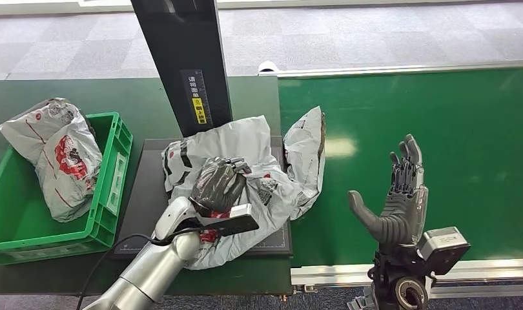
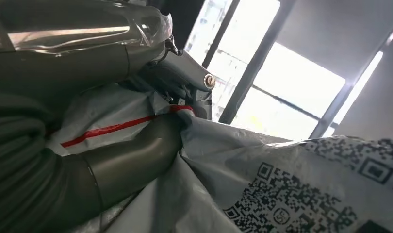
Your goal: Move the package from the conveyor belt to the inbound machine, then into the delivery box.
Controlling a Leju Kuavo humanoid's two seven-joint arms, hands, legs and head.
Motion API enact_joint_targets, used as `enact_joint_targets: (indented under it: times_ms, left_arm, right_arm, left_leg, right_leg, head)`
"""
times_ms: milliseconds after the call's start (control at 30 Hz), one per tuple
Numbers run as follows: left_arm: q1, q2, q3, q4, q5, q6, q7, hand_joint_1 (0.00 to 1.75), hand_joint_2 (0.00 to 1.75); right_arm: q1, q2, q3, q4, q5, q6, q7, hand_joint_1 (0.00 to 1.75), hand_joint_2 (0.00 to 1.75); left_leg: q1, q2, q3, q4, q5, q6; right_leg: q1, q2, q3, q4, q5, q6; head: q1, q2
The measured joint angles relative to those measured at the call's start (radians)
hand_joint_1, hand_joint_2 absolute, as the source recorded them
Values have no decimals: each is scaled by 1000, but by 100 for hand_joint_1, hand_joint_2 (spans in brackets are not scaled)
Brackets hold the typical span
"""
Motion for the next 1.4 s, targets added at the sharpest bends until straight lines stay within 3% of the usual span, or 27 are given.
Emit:
enact_joint_targets:
  times_ms: [133, 267, 700, 900, 1033, 1133, 1233, 1300, 1400]
  left_arm:
    - [78, 24, 38, -223, 38, 76, -19, 175, 175]
    - [123, 43, 58, -365, 44, 79, -16, 175, 175]
    - [154, 61, 71, -468, 54, 91, -25, 175, 175]
    - [232, 70, 121, -638, 101, 299, -101, 175, 175]
    - [251, 82, 248, -727, 41, 331, 0, 175, 175]
    - [172, 110, 386, -648, 10, 303, 119, 175, 175]
    - [-4, 191, 525, -392, -100, 312, 226, 175, 175]
    - [-124, 262, 605, -191, -145, 330, 240, 175, 175]
    - [-224, 328, 688, 15, -206, 338, 253, 175, 175]
  right_arm:
    - [21, 0, -12, -12, 3, -16, 1, 0, 175]
    - [32, 0, -16, -21, 8, -21, 1, 0, 175]
    - [37, 4, -23, -28, 10, -21, 1, 0, 175]
    - [61, 4, -29, -41, 11, -38, -13, 0, 175]
    - [76, 6, -35, -52, 11, -43, -21, 0, 175]
    - [80, 10, -34, -60, 8, -45, -24, 0, 175]
    - [74, 10, -18, -61, -16, -45, -20, 0, 175]
    - [66, 9, -1, -61, -31, -49, -14, 0, 175]
    - [62, 6, 16, -61, -40, -55, -7, 0, 175]
  left_leg:
    - [0, 0, -1, 0, 0, 0]
    - [0, 0, -1, 0, 0, 0]
    - [0, 0, -1, 0, 0, 0]
    - [0, 1, -1, 0, 0, 0]
    - [0, 0, -2, 0, 0, 0]
    - [0, 0, -1, -1, 1, -1]
    - [2, 2, -2, -1, 6, -5]
    - [3, 7, -2, -1, 7, -7]
    - [5, 11, -3, -1, 8, -8]
  right_leg:
    - [0, 0, -1, 0, 0, 0]
    - [0, 0, -1, 0, 0, 0]
    - [0, 0, -1, 0, 0, 0]
    - [0, 1, -2, 0, 0, 0]
    - [0, 1, -2, 0, -1, 0]
    - [0, 1, -1, 0, 1, -1]
    - [2, 2, -3, 1, 5, -6]
    - [4, 7, -5, 1, 9, -9]
    - [6, 12, -8, 2, 10, -9]
  head:
    - [0, 0]
    - [0, 0]
    - [0, 0]
    - [0, 0]
    - [0, 0]
    - [0, 0]
    - [0, 0]
    - [0, 0]
    - [0, 0]
